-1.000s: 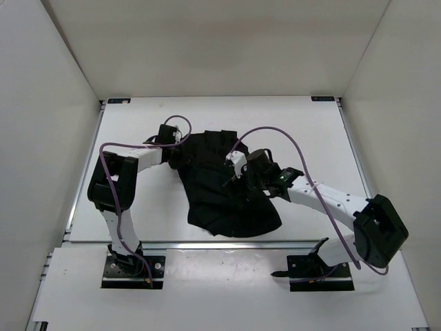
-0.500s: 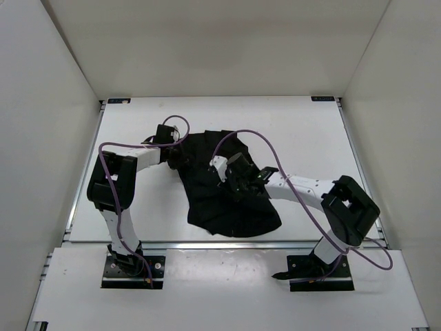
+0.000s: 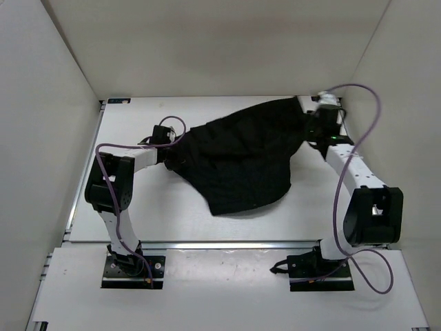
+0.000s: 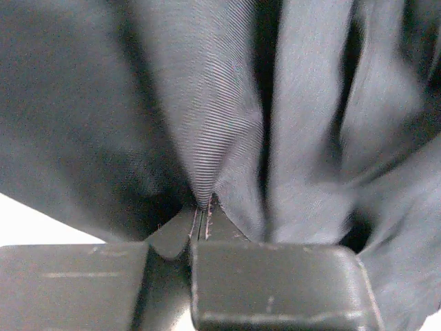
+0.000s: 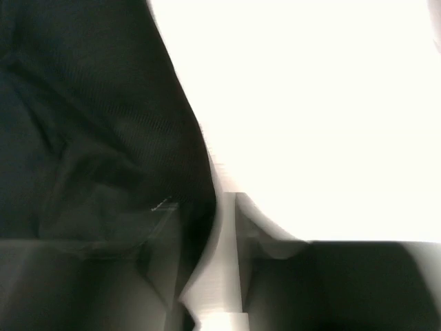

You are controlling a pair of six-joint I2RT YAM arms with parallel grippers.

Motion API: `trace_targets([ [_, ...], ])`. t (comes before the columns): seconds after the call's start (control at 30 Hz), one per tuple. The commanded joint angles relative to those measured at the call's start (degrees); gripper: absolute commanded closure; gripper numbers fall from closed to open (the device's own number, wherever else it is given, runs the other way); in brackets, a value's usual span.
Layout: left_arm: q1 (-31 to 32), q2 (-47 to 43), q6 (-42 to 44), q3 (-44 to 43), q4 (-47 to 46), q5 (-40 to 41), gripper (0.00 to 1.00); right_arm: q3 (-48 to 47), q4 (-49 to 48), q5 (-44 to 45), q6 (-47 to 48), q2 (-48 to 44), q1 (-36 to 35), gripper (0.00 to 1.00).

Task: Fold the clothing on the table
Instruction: Flatten the skirt out

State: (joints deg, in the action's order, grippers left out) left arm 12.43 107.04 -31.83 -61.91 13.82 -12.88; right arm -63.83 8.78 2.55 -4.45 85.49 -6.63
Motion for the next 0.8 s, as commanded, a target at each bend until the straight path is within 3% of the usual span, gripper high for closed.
trace_targets([
  [0.0, -1.2, -1.2, 2.7, 0.6, 4.5, 2.7, 1.00, 2.7, 1.7, -5.4, -9.5, -2.3, 9.1, 0.63],
  [0.1, -0.9, -1.2, 4.5, -2.0, 6.3, 1.4, 1.00, 8.9, -0.2, -4.0, -8.0, -6.3, 7.3, 0.24],
  [0.17, -0.7, -1.0, 5.8, -4.5, 7.7, 1.1, 1.00, 12.6, -1.6, -4.3, -6.6, -9.3, 5.7, 0.16],
  [0.33, -0.4, -0.6, 9.6, -13.2, 13.2, 2.3, 0.96, 19.4, -0.6, -8.2, -6.7, -14.1, 4.4, 0.14],
  [0.4, -1.0, -0.7, 10.1, -15.6, 15.2, 0.9, 0.85, 23.0, -1.3, -9.5, -5.1, -16.0, 4.0, 0.14],
  [0.47, -0.5, -3.0, 10.5, -16.9, 16.4, 0.8, 0.54, 24.7, -1.6, -8.3, -4.1, -17.1, 3.3, 0.12],
  [0.5, 0.4, -5.0, 10.6, -16.8, 16.8, 0.8, 0.46, 26.2, -1.3, -9.1, -3.5, -18.0, 4.1, 0.12],
  [0.67, 8.4, -14.3, 6.8, -5.3, 13.4, 2.1, 0.33, 28.4, -3.4, -15.8, -2.4, -16.1, 6.5, 0.12],
  [0.77, 11.8, -21.4, 0.2, 7.0, 5.9, -0.6, 0.37, 28.7, -4.0, -16.8, -1.2, -14.3, 6.0, 0.14],
])
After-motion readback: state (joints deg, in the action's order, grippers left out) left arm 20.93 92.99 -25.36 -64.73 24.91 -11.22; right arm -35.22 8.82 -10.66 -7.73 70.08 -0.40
